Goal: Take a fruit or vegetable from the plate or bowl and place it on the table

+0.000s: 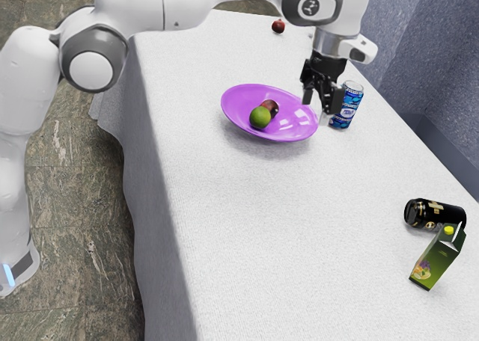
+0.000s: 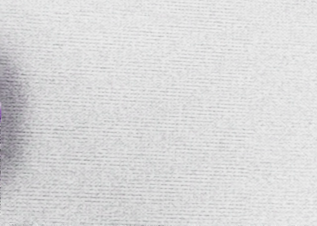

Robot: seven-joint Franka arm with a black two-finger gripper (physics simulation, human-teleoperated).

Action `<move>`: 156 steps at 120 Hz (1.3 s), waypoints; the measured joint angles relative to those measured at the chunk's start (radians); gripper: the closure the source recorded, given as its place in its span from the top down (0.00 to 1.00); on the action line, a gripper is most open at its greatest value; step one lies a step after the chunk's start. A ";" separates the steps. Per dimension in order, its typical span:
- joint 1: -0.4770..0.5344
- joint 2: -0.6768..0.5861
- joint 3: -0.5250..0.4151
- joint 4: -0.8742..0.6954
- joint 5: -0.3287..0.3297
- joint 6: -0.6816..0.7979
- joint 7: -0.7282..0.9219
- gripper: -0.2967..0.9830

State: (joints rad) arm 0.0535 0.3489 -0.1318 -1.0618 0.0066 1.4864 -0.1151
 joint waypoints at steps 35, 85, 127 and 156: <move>-0.001 -0.004 0.005 0.001 0.014 -0.027 -0.043 0.77; 0.032 -0.004 0.320 -0.134 -0.067 -0.048 -0.139 0.77; 0.105 0.199 0.395 -0.006 -0.079 0.151 -0.291 0.77; 0.117 0.176 0.387 -0.007 -0.118 0.114 -0.333 0.77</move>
State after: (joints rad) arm 0.1708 0.5247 0.2553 -1.0691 -0.1111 1.6005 -0.4479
